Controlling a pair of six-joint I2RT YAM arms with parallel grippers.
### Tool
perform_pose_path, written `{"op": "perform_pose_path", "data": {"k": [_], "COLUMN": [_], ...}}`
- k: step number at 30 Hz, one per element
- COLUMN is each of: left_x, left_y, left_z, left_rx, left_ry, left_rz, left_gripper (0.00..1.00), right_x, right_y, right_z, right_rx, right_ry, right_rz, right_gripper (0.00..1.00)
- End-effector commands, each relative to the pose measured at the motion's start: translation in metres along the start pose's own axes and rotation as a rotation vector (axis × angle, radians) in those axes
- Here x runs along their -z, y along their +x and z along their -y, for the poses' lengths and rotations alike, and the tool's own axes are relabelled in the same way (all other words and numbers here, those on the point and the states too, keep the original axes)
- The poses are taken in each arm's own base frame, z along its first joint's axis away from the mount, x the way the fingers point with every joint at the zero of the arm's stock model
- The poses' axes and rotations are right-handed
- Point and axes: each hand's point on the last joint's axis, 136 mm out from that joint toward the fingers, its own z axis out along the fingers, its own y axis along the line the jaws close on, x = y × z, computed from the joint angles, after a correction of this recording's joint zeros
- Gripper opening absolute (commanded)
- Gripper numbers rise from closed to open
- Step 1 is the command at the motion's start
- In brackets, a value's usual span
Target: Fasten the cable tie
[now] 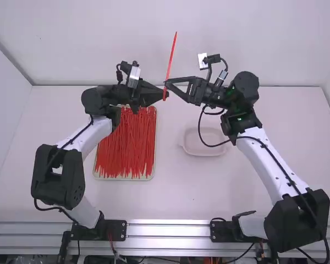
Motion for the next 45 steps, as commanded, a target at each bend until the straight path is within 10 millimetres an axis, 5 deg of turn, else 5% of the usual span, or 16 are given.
{"op": "perform_pose_path", "data": {"k": [1, 20, 24, 25, 29, 32, 34, 37, 45], "left_x": [-0.002, -0.008, -0.008, -0.008, -0.008, -0.008, -0.004, 0.0, 0.025], "left_y": [-0.007, -0.005, -0.004, -0.004, -0.004, -0.004, -0.004, -0.003, 0.015], "left_z": [0.0, 0.004, 0.004, 0.004, 0.004, 0.004, 0.001, -0.005, -0.038], "left_rx": [-0.027, -0.023, -0.018, -0.019, -0.018, -0.018, -0.015, 0.016, 0.124], "left_ry": [0.004, 0.021, 0.02, 0.02, 0.021, 0.02, 0.008, -0.009, -0.118], "left_rz": [0.008, 0.009, 0.009, 0.008, 0.008, 0.009, 0.007, 0.004, -0.023], "left_gripper": [0.02, 0.02, 0.02, 0.02, 0.02, 0.19, 0.59, 0.99, 0.99], "right_x": [-0.001, 0.0, 0.0, 0.0, 0.0, 0.0, 0.001, 0.007, 0.025], "right_y": [0.001, 0.004, 0.004, 0.003, 0.003, 0.004, 0.006, 0.006, 0.007], "right_z": [-0.005, -0.007, -0.007, -0.007, -0.007, -0.005, -0.001, 0.003, 0.012], "right_rx": [0.021, 0.021, 0.021, 0.021, 0.033, 0.038, 0.037, 0.034, 0.044], "right_ry": [-0.006, -0.018, -0.018, -0.018, -0.018, -0.013, -0.001, 0.008, 0.016], "right_rz": [0.003, -0.015, -0.015, -0.015, -0.015, -0.018, -0.023, -0.036, -0.073], "right_gripper": [0.4, 0.25, 0.11, 0.0, 0.0, 0.0, 0.0, 0.0, 0.0]}}
